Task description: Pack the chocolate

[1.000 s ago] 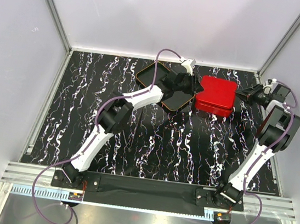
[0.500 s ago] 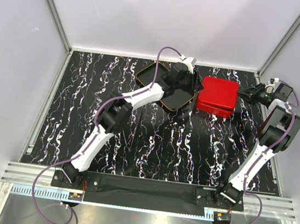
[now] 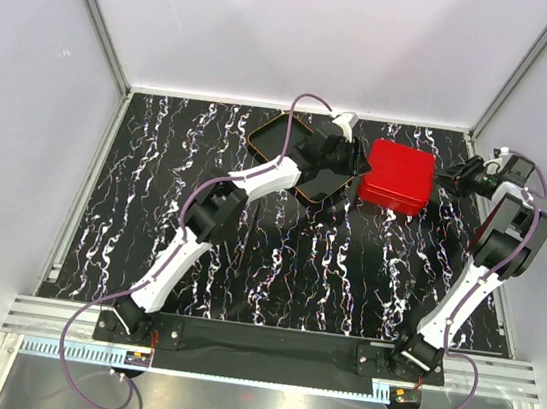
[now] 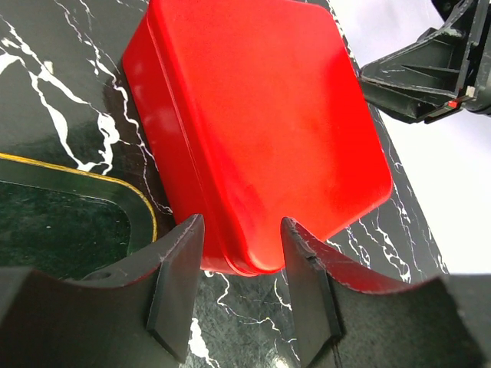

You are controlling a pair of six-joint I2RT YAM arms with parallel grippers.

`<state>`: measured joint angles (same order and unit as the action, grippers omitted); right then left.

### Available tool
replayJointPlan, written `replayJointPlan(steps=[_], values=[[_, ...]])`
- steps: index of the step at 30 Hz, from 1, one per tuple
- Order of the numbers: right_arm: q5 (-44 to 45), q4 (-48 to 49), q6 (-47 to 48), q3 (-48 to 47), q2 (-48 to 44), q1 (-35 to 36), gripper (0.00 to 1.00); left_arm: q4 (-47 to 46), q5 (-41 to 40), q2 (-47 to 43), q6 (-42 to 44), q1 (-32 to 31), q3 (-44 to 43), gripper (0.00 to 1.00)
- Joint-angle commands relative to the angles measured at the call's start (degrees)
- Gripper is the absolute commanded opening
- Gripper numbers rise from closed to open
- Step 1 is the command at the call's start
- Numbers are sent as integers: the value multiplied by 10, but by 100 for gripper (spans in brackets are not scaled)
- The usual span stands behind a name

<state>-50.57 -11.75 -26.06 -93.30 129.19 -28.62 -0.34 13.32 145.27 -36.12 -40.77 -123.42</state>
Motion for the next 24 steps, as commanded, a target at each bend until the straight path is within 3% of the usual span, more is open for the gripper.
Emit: replayJointPlan(steps=[1,15,24], values=[[37,-12,1,-8,-37,-25,42,-52,21,7,-8,-2,-26,50],[36,19,-23,31,-77,-21,46,-59,27,21,-18,-8,-33,50],[79,-42,22,68,-108,-7,45,-54,35,11,-14,-18,-9,49]])
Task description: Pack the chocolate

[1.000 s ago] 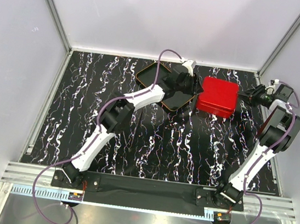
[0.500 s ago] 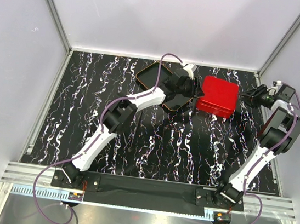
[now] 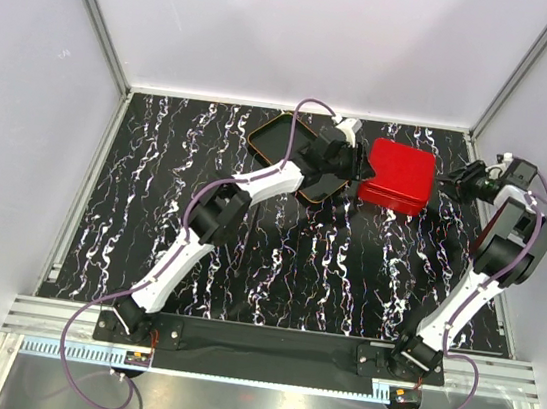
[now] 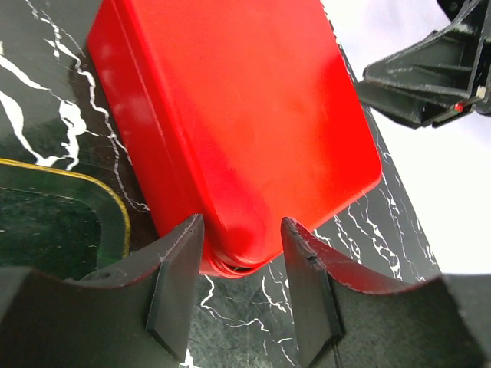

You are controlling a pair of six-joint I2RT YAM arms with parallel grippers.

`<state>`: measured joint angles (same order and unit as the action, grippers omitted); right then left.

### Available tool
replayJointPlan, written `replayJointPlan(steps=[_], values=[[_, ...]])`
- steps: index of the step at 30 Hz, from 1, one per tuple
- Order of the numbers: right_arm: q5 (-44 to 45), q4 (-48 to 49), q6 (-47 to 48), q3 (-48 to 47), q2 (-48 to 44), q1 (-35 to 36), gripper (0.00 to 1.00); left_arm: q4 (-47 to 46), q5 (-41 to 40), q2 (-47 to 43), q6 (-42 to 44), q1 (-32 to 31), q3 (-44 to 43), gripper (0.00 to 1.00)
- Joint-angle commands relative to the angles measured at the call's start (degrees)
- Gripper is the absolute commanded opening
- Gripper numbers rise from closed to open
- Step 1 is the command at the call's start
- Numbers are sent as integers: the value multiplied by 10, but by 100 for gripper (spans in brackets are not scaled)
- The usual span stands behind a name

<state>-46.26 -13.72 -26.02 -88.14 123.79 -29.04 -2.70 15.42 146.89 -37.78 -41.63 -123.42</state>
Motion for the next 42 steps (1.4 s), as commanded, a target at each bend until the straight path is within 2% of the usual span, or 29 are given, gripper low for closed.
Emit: replayJointPlan(steps=[1,10,15,22,30,31,35,36,39,42], values=[[43,-36,25,22,-58,-3,44,-30,13,-10,4,-10,-3,49],[42,-65,54,40,-72,4,43,-30,1,-51,16,-15,71,47],[47,-74,60,45,-81,5,38,-20,-9,-65,30,-15,78,48],[61,-89,68,46,-87,5,38,-10,-9,-75,34,-15,78,49],[106,-137,61,0,-110,5,38,17,-35,-107,56,-13,83,58],[110,-145,59,-7,-114,5,37,20,-38,-112,58,-12,84,59],[85,-166,46,-36,-125,5,16,23,-36,-138,59,-2,92,60],[67,-147,38,-32,-135,6,5,23,-33,-144,59,-1,93,61],[-26,-57,-20,-6,-150,27,0,25,-28,-175,64,2,101,61],[-63,-73,-22,-46,-133,92,0,59,-47,-232,69,8,138,61]])
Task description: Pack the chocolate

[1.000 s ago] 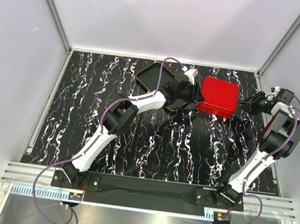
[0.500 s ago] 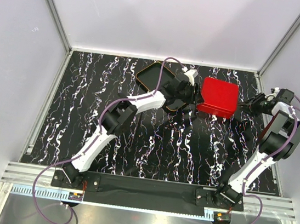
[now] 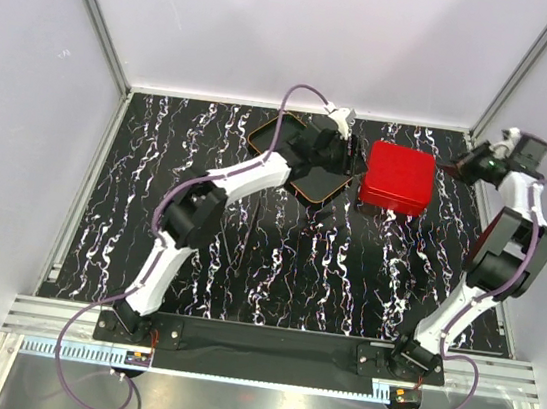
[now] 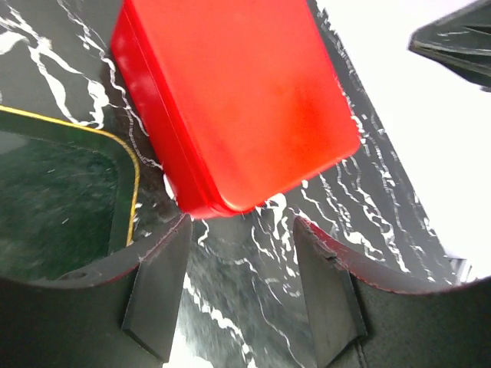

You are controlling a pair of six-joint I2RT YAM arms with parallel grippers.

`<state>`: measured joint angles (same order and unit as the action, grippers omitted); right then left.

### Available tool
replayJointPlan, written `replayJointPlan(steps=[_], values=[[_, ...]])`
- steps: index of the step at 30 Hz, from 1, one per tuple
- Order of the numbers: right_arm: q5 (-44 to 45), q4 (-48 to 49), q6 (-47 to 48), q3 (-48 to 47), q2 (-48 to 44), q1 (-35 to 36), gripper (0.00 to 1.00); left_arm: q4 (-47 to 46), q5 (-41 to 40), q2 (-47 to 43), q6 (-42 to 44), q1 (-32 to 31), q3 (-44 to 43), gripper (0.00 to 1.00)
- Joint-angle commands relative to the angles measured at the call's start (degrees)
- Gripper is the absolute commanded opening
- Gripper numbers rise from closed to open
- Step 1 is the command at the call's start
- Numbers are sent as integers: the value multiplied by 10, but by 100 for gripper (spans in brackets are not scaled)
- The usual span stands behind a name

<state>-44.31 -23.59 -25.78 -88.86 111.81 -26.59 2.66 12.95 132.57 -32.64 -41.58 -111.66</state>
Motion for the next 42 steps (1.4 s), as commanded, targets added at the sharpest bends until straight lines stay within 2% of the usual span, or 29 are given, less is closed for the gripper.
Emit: replayJointPlan(steps=[1,2,4,7,12,16,19,27,29,33,34,36,42], values=[[-94,25,-27,-48,-8,83,0,5,-27,-109,18,11,40,61],[-118,34,-39,-54,-5,96,0,-4,-40,-155,15,18,92,61],[-139,98,-93,-51,4,127,0,-4,-61,-201,13,26,141,61],[-158,116,-103,-55,32,152,0,14,-79,-288,15,45,225,62],[-195,222,-148,28,97,160,0,38,-115,-404,44,55,331,65],[-195,206,-111,44,134,160,0,66,-127,-450,55,57,361,65],[-182,154,-78,32,155,159,0,83,-128,-472,64,57,373,66],[-167,115,-66,10,115,157,0,108,-144,-509,72,58,374,66],[-143,81,-59,-3,91,158,0,119,-154,-520,79,58,370,66],[-30,-4,-2,-18,40,195,0,146,-179,-554,87,58,371,68],[49,-47,12,-22,31,207,0,147,-182,-562,87,58,375,68],[142,-69,48,-23,4,246,0,154,-181,-590,87,58,390,69],[228,-111,58,-18,2,305,1,178,-195,-652,91,58,420,72]])
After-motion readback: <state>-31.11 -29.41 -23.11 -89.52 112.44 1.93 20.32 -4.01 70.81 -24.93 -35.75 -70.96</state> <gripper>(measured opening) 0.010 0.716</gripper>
